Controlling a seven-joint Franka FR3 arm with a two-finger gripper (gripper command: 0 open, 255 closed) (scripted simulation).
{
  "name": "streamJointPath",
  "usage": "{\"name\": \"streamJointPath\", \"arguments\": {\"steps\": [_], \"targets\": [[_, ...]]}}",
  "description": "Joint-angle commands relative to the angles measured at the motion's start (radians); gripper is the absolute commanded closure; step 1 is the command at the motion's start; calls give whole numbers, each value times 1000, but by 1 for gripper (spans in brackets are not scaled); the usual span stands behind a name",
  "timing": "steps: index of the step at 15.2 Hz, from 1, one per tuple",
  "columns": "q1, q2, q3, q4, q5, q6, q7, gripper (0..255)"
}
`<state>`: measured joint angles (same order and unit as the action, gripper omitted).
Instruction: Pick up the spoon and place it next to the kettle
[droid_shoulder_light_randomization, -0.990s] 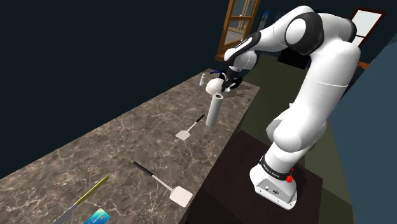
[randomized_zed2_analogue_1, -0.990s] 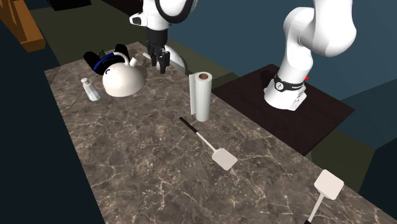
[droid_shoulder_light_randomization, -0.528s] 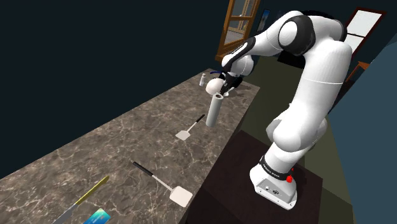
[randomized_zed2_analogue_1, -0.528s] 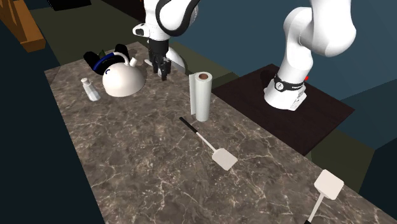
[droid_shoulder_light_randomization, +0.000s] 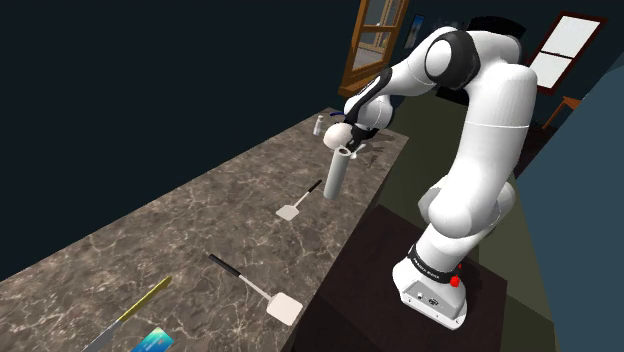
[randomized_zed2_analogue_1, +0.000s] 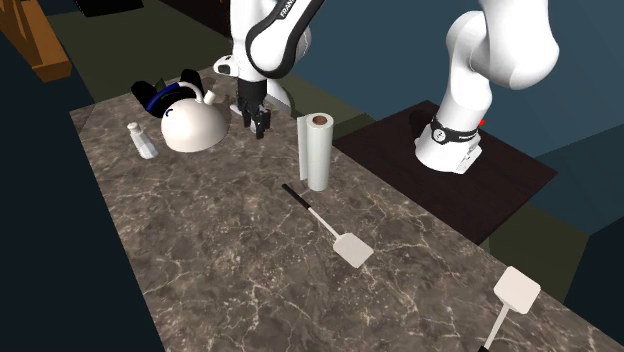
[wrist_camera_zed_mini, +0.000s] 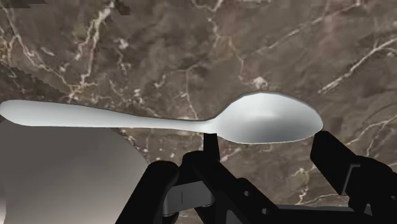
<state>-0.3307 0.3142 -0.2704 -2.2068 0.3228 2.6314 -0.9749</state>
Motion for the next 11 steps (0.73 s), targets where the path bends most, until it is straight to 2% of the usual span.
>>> {"name": "streamJointPath", "arguments": {"steps": [1, 7, 11], "targets": [[-5, 21, 10, -3, 17, 23, -12, 255], [-30, 91, 44, 4, 68, 83, -55, 255], [-32, 96, 47, 5, 72, 88, -58, 255]]}}
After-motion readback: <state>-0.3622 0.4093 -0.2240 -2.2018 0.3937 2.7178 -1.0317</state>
